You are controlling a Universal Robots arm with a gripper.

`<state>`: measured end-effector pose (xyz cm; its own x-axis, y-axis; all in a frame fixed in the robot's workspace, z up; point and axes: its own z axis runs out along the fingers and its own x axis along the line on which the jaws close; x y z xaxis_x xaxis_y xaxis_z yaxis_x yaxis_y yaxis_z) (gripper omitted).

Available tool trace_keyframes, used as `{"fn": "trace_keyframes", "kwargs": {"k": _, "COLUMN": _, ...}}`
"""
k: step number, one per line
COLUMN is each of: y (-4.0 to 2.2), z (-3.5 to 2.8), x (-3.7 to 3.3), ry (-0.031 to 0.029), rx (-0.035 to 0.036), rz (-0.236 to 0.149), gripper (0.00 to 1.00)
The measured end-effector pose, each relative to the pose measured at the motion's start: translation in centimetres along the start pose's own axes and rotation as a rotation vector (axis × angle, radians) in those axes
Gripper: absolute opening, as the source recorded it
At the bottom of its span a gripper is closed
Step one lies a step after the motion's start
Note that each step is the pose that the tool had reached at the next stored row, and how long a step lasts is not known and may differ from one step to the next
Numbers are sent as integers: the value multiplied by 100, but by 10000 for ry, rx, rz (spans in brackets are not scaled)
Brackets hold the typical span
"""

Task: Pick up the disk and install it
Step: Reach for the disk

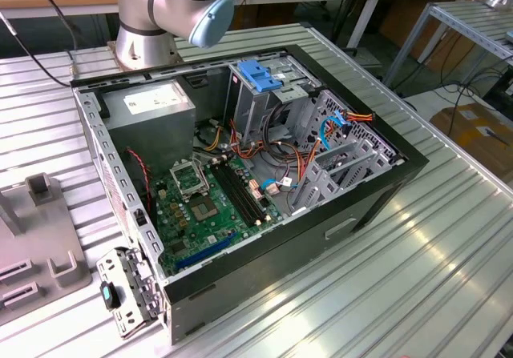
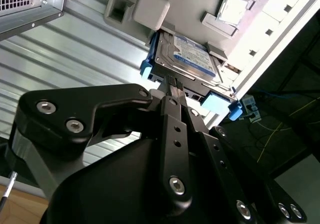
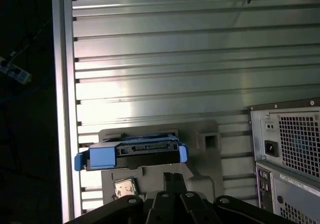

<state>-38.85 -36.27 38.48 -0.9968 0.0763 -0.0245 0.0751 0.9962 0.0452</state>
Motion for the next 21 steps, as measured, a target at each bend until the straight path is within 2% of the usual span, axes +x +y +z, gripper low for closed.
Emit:
{"fn": "trace_keyframes", "kwargs": {"k": 4, "y": 2, "z": 8, "x": 76, "ry": -1, "rx": 0, "rz": -1, "gripper": 11}}
{"fn": "trace_keyframes", "kwargs": {"k": 11, "y": 34, "z": 105, "x": 124, "ry": 8, "rx": 2, "rz": 0, "gripper": 11}}
{"fn": "trace_keyframes", "kwargs": {"k": 17, "y": 82, "z": 162, "x": 246, "ry": 32, "rx": 3, "rz": 0, "gripper": 11}}
{"fn": "trace_keyframes", "kwargs": {"k": 21, "y": 87, "z": 167, "x": 261, "ry": 35, "rx": 3, "rz": 0, "gripper": 11}}
